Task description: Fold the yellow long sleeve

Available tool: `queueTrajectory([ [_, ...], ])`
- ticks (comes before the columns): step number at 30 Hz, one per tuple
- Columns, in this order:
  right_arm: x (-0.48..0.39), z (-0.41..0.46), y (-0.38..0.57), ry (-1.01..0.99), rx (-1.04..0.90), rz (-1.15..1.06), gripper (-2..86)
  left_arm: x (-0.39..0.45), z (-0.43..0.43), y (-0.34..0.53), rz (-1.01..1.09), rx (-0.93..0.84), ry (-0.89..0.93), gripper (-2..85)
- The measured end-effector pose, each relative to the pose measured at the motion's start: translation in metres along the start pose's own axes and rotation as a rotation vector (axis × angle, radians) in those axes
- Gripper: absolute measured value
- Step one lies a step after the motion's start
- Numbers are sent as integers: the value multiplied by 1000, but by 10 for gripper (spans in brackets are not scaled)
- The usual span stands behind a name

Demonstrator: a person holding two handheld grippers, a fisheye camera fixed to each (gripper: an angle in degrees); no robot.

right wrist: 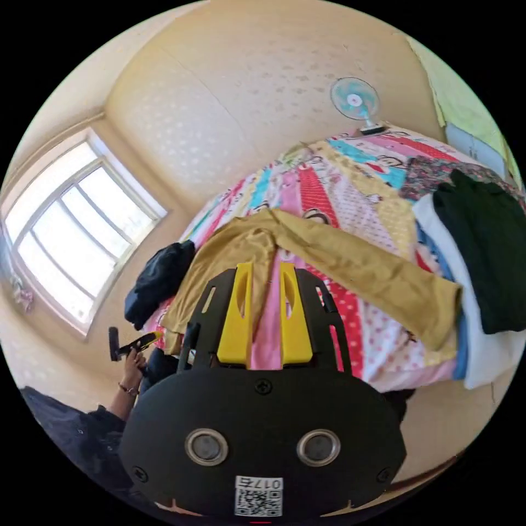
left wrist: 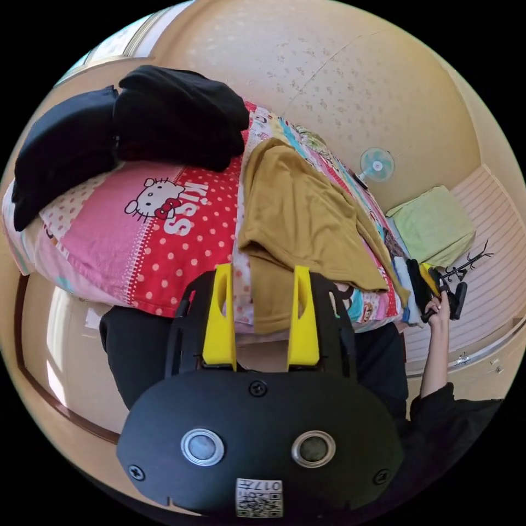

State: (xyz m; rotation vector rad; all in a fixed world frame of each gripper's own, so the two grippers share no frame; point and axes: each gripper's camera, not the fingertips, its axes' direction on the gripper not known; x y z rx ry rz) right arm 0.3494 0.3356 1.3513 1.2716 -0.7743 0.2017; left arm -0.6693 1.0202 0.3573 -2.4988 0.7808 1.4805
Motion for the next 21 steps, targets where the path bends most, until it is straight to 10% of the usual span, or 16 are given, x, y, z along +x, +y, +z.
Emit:
queueTrajectory([
  [5,-72,157,109,52,-392,-438,95,38,32,6,125,79,-377,68],
  [7,-71,126,157,130,-25,-499,78,48,14,0,187,36,-367,33],
  [14,-21,103,152,-82,-101,-317,64,-48,-150,-65,-150,239,-291,29],
  [21,9,90,166,-214,-30,-202,49,-165,-119,-31,-405,-183,-140,87],
])
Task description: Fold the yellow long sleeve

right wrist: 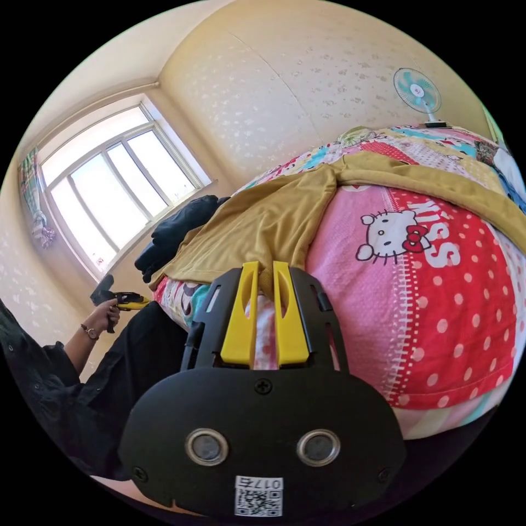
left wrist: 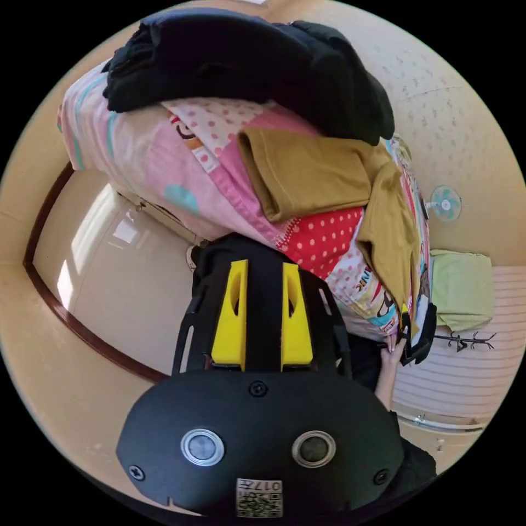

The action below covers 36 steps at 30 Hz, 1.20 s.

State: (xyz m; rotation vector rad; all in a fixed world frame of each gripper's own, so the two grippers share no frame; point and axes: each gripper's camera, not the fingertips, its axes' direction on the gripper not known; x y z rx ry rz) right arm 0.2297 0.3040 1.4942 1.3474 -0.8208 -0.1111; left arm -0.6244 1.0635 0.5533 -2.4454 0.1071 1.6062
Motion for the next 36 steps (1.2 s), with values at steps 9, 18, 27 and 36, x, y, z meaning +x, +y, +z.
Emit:
queueTrajectory([
  [9,-23,-26,-15,115,-46,-79,91,102,-49,-17,347,58,298,124],
  [18,0,-25,13,194,-52,15,62,137,43,-42,275,213,-141,128],
  [27,-84,-124,-31,370,-355,-468,37,157,-54,16,644,-50,231,45],
  [36,-48,-186,36,340,-583,-236,44,83,-44,39,446,-319,281,90],
])
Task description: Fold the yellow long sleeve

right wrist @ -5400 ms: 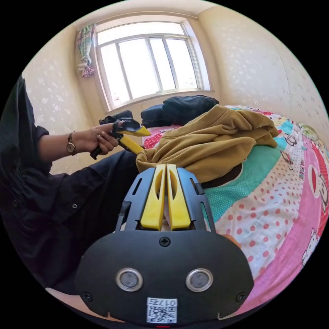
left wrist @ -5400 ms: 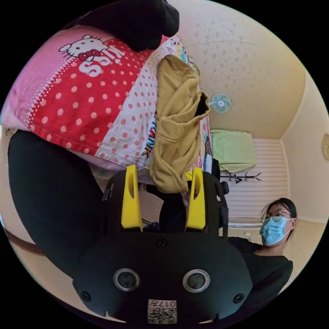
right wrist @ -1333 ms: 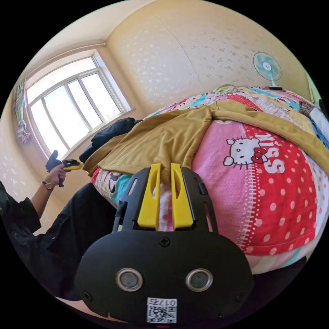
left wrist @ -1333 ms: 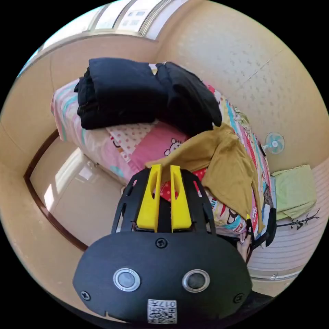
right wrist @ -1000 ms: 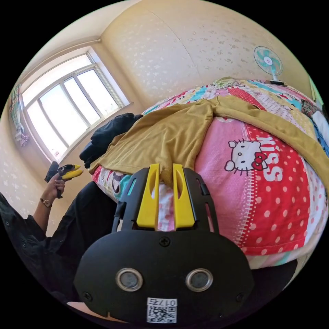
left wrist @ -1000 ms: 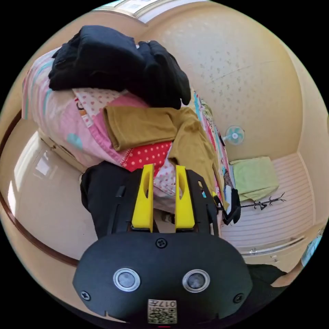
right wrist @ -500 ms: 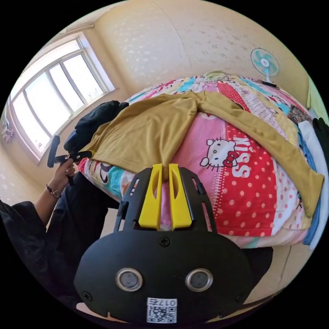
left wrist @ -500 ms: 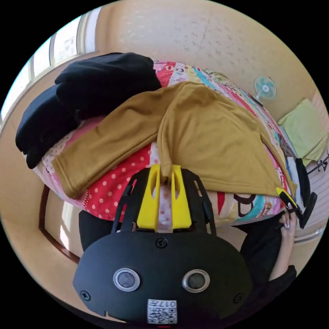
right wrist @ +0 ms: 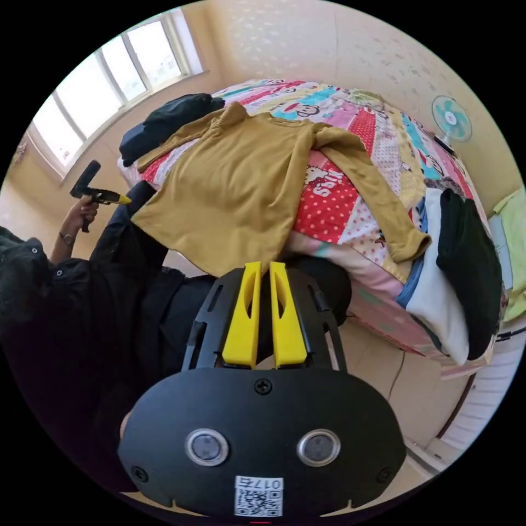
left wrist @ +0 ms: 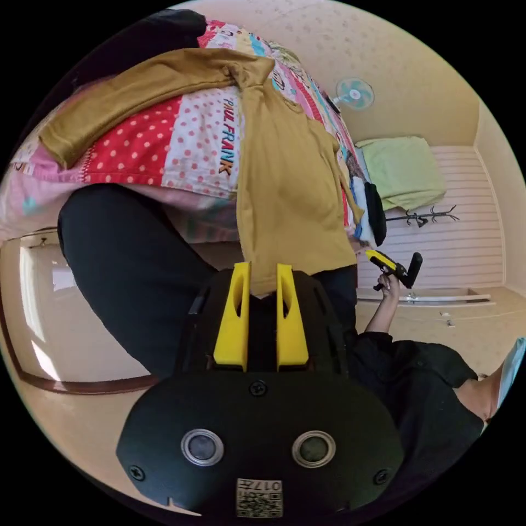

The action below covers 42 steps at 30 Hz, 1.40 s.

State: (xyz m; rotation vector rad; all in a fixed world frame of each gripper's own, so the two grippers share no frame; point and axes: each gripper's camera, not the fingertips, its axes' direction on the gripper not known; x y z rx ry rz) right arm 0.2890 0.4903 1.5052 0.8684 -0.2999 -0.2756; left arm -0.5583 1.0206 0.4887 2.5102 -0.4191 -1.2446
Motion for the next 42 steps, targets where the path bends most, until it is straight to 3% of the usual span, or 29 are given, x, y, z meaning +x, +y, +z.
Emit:
queueTrajectory([
  [3,16,-25,-19,15,197,89,48,-44,-55,-15,-169,278,69,151],
  [5,8,-42,-50,-1,359,22,45,-86,-99,-31,-319,517,-6,163],
  [8,4,-30,-99,-143,385,-29,40,-147,-118,-49,-577,676,-48,175],
  [12,-3,15,-135,-344,369,-32,32,-182,-99,-72,-670,632,-72,117],
  [15,-12,60,-136,-452,306,11,27,-145,-110,-70,-533,567,-167,43],
  [18,-17,92,-120,-479,254,23,26,-110,-155,-28,-364,692,-138,32],
  [22,0,99,-103,-463,287,71,24,-125,-215,49,-458,878,-256,32],
  [24,10,98,-100,-499,344,99,23,-160,-209,64,-540,816,-142,33],
  [25,16,98,-100,-538,361,113,23,-178,-197,72,-565,812,5,33],
  [27,22,99,-102,-578,368,133,22,-176,-183,73,-535,864,141,33],
  [31,17,100,-108,-542,356,115,21,-71,-200,6,-292,949,27,36],
  [33,13,102,-110,-540,345,91,21,-12,-203,-45,-125,953,88,36],
  [35,9,109,-108,-544,347,68,21,80,-183,-124,104,863,166,36],
  [39,10,115,-99,-559,373,55,24,217,-90,-223,411,659,95,79],
  [40,12,115,-97,-559,381,59,26,248,-41,-247,526,545,117,114],
  [42,18,115,-95,-553,385,81,33,269,43,-270,538,300,157,141],
])
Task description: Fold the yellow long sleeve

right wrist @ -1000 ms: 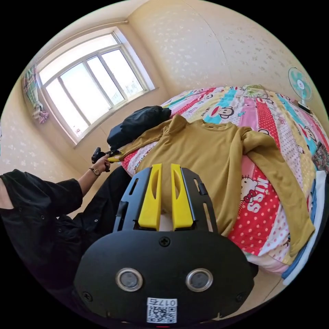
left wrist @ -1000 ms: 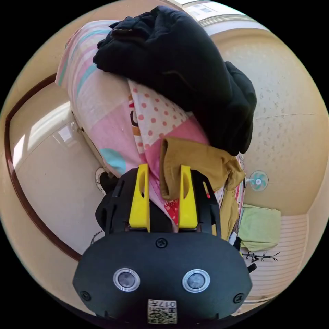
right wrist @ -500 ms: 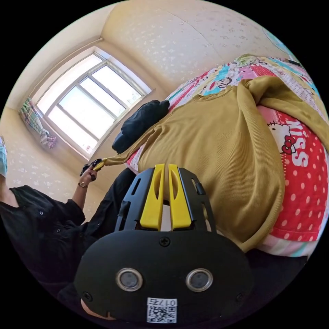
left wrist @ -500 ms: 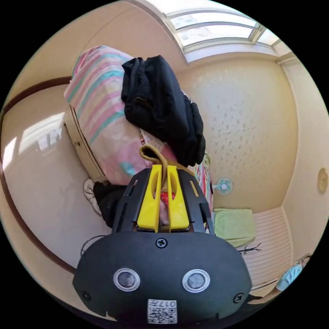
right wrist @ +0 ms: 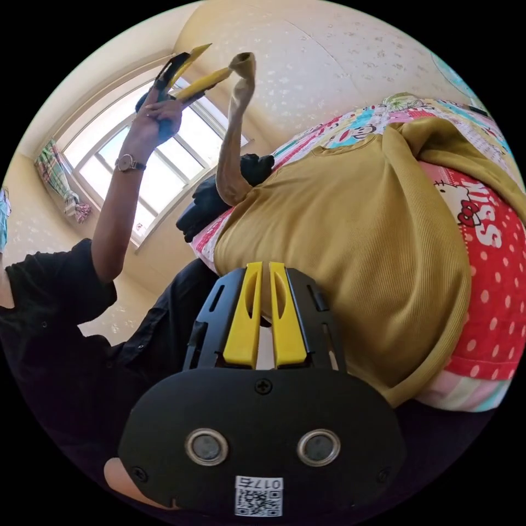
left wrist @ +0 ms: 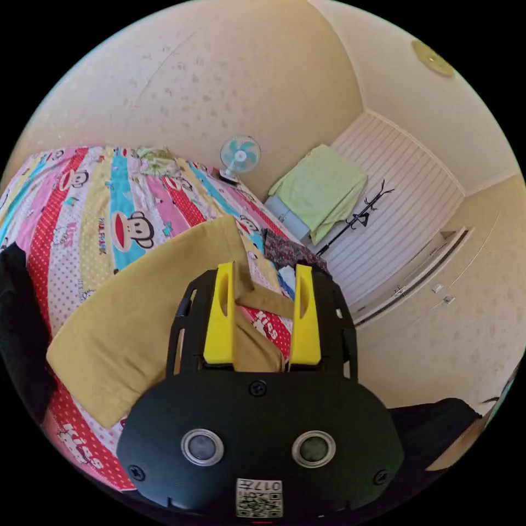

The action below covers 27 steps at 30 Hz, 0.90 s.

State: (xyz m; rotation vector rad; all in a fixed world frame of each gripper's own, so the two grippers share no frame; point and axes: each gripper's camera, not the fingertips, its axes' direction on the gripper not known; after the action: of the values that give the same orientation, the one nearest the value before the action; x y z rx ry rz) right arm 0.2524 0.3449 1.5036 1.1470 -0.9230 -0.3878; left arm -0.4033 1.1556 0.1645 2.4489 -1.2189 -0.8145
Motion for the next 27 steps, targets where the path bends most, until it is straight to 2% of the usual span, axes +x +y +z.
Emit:
queueTrajectory([
  [2,6,-9,4,1,43,47,46,-5,85,47,-17,-135,10,137],
  [5,13,-24,8,-48,140,100,66,-22,138,129,-101,-233,-85,138],
  [9,13,-39,3,13,250,125,83,-41,106,215,-236,-140,-158,138],
  [12,-2,-44,-6,242,301,115,97,-50,30,271,-353,70,-371,137],
  [14,-13,-41,-15,528,304,141,105,-63,-11,310,-505,179,-579,141],
  [16,-13,-33,-22,714,273,186,103,-83,-8,329,-580,154,-589,144],
  [17,-11,-24,-27,760,226,187,97,-97,8,336,-598,125,-514,145],
  [19,-9,-11,-33,807,189,178,83,-90,19,339,-561,166,-563,124],
  [23,-21,-3,-45,855,72,124,31,-62,45,306,-379,-105,-675,16],
  [25,-26,-14,-53,826,42,154,26,-52,30,303,-341,-92,-664,4],
  [27,-29,-33,-62,698,37,213,24,-50,5,310,-371,-57,-562,-3],
])
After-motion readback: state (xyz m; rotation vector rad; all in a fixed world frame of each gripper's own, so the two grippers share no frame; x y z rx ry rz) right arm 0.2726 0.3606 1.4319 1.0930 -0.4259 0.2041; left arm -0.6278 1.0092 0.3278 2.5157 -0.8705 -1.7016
